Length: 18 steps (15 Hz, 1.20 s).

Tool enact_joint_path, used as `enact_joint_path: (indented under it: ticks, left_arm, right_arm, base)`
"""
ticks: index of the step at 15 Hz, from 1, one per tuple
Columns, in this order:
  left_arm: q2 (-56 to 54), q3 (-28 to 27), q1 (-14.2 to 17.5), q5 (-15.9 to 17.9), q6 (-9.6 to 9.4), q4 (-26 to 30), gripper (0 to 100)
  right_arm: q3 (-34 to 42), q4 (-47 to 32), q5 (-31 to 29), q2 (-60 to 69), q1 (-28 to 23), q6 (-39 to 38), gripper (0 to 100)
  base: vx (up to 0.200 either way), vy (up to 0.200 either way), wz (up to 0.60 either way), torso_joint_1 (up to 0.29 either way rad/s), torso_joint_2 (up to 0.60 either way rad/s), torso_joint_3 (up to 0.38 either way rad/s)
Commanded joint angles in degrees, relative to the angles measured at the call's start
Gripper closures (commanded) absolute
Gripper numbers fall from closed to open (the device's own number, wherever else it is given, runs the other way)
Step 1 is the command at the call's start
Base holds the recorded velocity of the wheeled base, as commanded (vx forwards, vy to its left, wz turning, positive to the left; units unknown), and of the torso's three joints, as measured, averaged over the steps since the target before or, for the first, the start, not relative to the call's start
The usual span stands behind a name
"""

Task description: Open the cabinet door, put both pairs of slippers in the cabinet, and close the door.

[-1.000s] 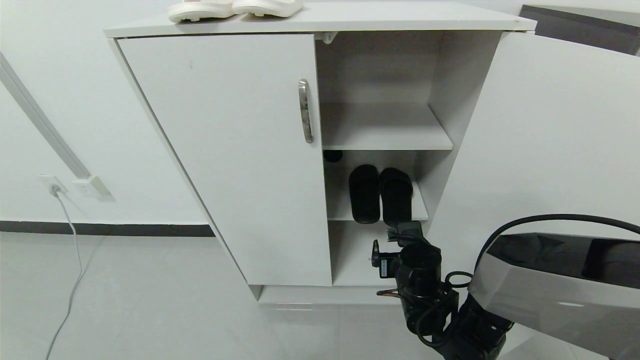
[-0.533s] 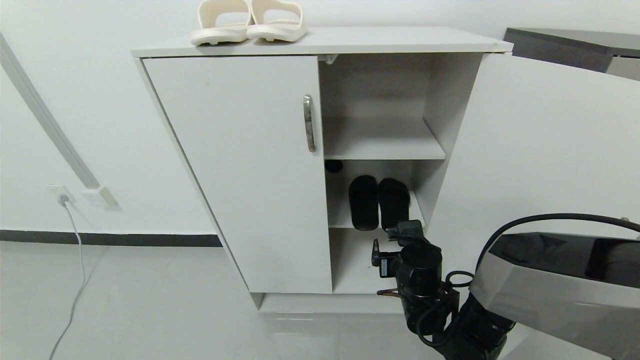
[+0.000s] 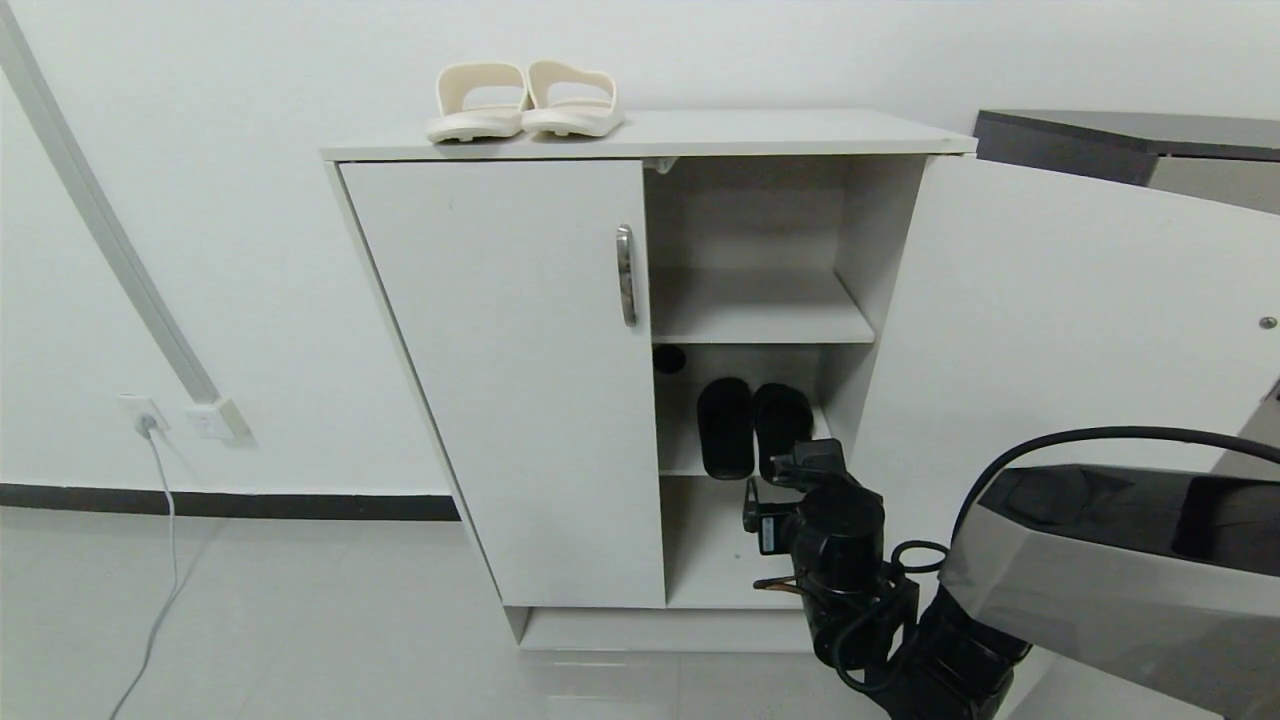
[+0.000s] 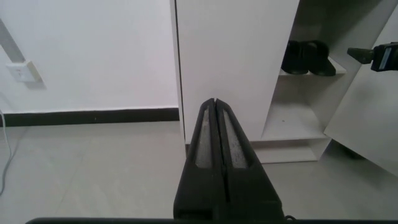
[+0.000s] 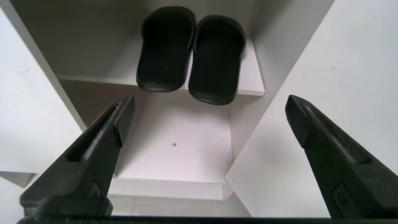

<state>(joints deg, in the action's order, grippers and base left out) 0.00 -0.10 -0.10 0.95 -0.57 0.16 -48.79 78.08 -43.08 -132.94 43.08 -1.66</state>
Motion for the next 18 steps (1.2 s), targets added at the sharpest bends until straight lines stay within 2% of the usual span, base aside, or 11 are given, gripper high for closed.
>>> enact_joint_path:
  ticks: [1, 10, 18]
  left_arm:
    - [0.0, 0.0, 0.0, -0.1, -0.04, 0.0, 100]
    - [0.0, 0.0, 0.0, 0.0, 0.05, 0.0, 100]
    - [0.1, 0.0, 0.0, 0.0, 0.05, 0.0, 100]
  right_arm:
    - [0.0, 0.1, -0.1, 0.3, 0.1, 0.0, 0]
    - [0.4, 0.1, -0.1, 0.1, 0.1, 0.0, 0]
    - [0.4, 0.1, -0.1, 0.1, 0.1, 0.1, 0]
  base:
    - [0.0, 0.0, 0.0, 0.0, 0.0, 0.0]
    - [0.0, 0.0, 0.0, 0.0, 0.0, 0.0]
    - [0.0, 0.2, 0.0, 0.005, 0.0, 0.001]
